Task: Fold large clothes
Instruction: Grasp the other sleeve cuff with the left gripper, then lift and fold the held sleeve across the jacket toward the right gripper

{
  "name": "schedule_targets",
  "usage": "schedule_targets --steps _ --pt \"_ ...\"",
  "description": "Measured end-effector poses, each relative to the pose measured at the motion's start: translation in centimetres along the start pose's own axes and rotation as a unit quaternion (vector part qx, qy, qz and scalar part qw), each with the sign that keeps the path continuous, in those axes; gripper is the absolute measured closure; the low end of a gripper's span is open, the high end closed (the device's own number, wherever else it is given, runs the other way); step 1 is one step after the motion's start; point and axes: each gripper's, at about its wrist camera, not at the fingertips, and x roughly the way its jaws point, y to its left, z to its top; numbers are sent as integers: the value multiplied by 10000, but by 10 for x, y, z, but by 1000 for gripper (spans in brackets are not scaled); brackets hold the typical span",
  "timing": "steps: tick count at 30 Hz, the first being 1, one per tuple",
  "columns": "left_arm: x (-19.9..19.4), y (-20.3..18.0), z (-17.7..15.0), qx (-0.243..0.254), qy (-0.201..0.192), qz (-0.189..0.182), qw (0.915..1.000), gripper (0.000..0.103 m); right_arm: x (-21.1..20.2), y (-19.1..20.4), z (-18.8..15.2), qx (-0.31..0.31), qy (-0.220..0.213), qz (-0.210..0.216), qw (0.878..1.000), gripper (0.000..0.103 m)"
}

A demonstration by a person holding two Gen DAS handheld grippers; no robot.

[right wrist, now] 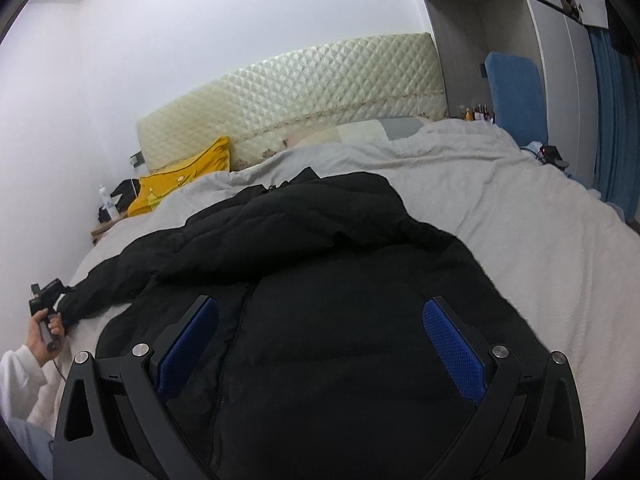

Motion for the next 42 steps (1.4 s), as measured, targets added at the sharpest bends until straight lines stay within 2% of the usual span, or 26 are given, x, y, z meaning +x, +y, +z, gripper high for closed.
schedule_targets --steps 1,4,5,7,8,10,12,19,25,28,32,42 --pt "3 -1 5 -32 -20 17 10000 40 1 1 0 -6 -2 -20 10000 0" --pt "11 1 15 -51 -7 61 10000 56 3 6 -1 -110 12 -114 9999 0" --pt "12 0 16 27 0 131 9999 59 4 6 -2 -138 31 -149 9998 0" --pt "13 -6 17 279 -30 319 9991 72 5 6 -2 -157 65 -181 9997 0" --pt "10 -9 17 410 -123 445 9981 75 6 7 -2 -170 78 -189 9996 0" --pt "-1 -14 14 510 -387 572 9963 90 8 8 -2 -210 84 -211 9995 0" --pt "-15 -29 11 784 -689 775 9915 95 7 8 -1 -255 64 -216 9994 0" --pt "-51 -75 3 1410 -1107 1058 9781 98 -3 7 1 -344 -24 -144 9993 0" --pt "-77 -122 2 1803 -1268 992 9704 98 -14 5 4 -360 -113 -3 9993 0" --pt "-94 -158 -4 2042 -1380 857 9654 98 -22 3 7 -366 -216 56 9991 0" --pt "-117 -211 -22 2510 -1532 713 9531 98 -36 -1 11 -333 -427 211 9983 0" --pt "-148 -306 -81 3155 -1637 421 9337 99 -61 -19 21 -361 -636 313 9968 0"
